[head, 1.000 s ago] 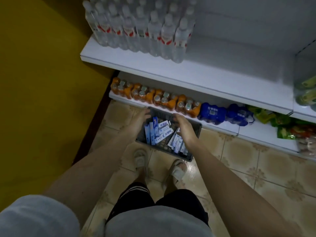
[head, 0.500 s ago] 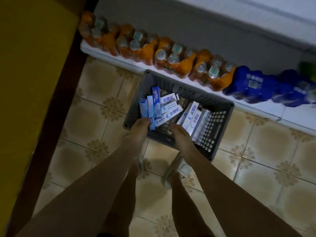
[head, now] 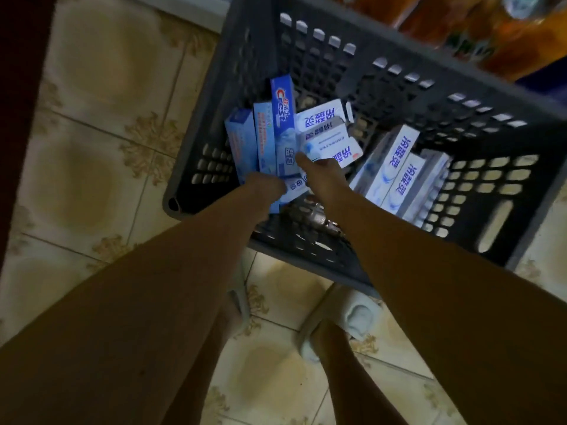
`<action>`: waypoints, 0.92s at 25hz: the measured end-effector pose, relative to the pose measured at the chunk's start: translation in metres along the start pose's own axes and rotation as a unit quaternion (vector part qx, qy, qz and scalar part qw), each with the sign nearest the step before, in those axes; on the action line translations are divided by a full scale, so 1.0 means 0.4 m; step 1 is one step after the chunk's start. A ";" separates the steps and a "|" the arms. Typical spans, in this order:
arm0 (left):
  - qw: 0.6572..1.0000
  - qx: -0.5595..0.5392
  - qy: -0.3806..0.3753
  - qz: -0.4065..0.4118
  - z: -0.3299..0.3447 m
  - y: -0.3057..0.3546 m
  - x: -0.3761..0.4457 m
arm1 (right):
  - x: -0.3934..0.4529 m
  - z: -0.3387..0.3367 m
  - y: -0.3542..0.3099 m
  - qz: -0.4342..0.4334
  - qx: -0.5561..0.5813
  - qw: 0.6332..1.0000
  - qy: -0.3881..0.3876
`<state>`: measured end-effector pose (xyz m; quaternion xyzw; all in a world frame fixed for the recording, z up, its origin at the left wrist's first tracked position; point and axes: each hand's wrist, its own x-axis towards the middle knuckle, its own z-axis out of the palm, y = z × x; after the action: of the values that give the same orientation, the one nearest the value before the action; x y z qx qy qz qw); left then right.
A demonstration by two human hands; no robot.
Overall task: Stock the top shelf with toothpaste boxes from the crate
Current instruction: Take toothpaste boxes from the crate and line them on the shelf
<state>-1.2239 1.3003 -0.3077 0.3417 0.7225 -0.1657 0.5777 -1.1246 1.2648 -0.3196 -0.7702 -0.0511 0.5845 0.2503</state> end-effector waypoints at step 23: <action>0.976 -0.098 -0.176 0.079 -0.123 0.021 -0.185 | -0.185 -0.337 -0.014 0.093 0.044 0.970 -0.219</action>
<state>-1.2461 1.3151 -0.2227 0.3048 0.5931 -0.1058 0.7377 -1.0218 1.1985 -0.2267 -0.6128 -0.0065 0.7615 0.2112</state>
